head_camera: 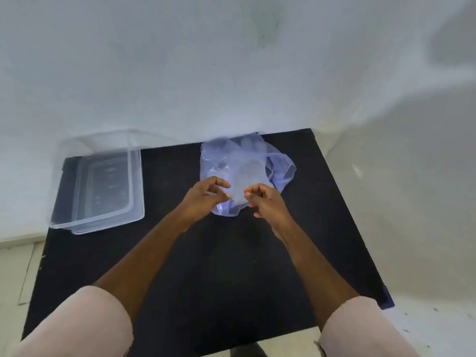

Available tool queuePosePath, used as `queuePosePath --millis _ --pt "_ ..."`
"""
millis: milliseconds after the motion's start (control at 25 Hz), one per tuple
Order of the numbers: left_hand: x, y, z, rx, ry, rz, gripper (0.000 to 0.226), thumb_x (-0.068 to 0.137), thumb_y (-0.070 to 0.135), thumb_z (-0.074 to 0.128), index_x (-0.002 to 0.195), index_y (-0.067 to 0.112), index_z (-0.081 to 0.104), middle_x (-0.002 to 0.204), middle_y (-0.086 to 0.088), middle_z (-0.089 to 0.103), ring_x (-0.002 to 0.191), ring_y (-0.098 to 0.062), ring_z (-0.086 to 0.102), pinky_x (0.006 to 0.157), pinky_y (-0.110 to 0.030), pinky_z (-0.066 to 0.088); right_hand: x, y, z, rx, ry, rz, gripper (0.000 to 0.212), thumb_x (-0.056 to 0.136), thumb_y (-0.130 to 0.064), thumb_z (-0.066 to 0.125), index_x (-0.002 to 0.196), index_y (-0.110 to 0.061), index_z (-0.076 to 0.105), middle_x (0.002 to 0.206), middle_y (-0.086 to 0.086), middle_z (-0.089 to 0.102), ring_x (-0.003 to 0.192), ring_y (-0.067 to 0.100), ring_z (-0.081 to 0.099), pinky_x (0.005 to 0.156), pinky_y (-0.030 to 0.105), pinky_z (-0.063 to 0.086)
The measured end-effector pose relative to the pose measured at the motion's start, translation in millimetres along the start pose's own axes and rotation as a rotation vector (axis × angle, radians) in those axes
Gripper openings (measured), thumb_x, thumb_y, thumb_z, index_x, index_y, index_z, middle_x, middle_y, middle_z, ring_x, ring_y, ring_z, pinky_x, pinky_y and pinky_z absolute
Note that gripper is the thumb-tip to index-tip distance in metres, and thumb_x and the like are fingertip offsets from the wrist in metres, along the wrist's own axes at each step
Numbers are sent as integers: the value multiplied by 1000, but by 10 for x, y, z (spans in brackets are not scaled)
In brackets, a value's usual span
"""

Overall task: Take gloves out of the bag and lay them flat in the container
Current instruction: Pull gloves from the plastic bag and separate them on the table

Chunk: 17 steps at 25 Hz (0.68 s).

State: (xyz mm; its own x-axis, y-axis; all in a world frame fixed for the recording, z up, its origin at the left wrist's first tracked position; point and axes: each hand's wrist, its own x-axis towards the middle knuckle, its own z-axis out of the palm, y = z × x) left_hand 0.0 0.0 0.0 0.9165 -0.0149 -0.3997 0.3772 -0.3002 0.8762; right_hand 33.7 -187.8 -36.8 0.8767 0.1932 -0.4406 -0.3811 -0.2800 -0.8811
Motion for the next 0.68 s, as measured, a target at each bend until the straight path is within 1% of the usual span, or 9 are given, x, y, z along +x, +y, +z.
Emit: queuePosePath --millis 80,160,280,400,480,520,600,640,680 --pt "285 -33 175 391 118 85 24 81 20 71 104 29 69 121 -8 56 108 -23 54 93 -41 47 361 44 -147 -187 221 55 6 86 -19 63 91 -17 65 91 1 64 86 20 61 61 22 42" --pt "417 -114 390 695 152 122 32 81 27 70 111 35 67 139 -5 44 125 -28 42 102 -50 38 624 108 -267 -393 371 129 12 84 -17 61 95 -12 62 89 3 60 84 26 61 59 26 40" --pt "608 -211 619 898 211 78 45 81 30 66 124 37 60 153 -7 27 134 -35 31 104 -53 33 934 187 -311 -578 378 125 27 84 -24 61 106 -8 57 99 12 62 89 33 63 62 31 40" --pt "787 -226 729 974 337 4 56 77 28 64 131 34 52 153 -12 22 128 -35 31 98 -48 35 1101 267 -288 -639 359 138 46 80 -33 68 115 -9 53 112 13 63 98 36 63 69 36 45" --pt "876 -215 719 952 405 -48 62 74 27 65 134 32 49 149 -13 25 122 -33 34 93 -44 36 1174 282 -290 -633 362 175 46 78 -34 71 114 -8 56 110 13 63 98 35 63 70 37 46" --pt "903 -226 693 945 419 -60 64 73 27 65 135 31 48 146 -13 28 119 -33 36 91 -43 36 1198 277 -301 -624 352 198 39 78 -32 71 108 -9 59 104 11 64 93 33 63 69 36 46" --pt "951 -248 631 912 400 -54 66 75 24 66 138 28 46 138 -11 36 117 -32 42 89 -42 40 1243 239 -313 -496 336 234 16 77 -24 70 80 -11 62 79 8 63 72 27 61 63 33 45" --pt "975 -249 596 866 380 -47 67 76 21 66 139 26 44 134 -10 39 115 -31 46 86 -43 44 1260 217 -309 -360 338 234 18 76 -19 70 67 -12 57 68 6 59 63 25 58 59 32 45" --pt "998 -236 569 820 363 -43 67 78 19 65 140 24 42 131 -9 42 112 -30 50 82 -42 49 1264 186 -284 -197 348 222 23 75 -16 71 61 -12 53 64 6 57 61 24 58 58 32 47"
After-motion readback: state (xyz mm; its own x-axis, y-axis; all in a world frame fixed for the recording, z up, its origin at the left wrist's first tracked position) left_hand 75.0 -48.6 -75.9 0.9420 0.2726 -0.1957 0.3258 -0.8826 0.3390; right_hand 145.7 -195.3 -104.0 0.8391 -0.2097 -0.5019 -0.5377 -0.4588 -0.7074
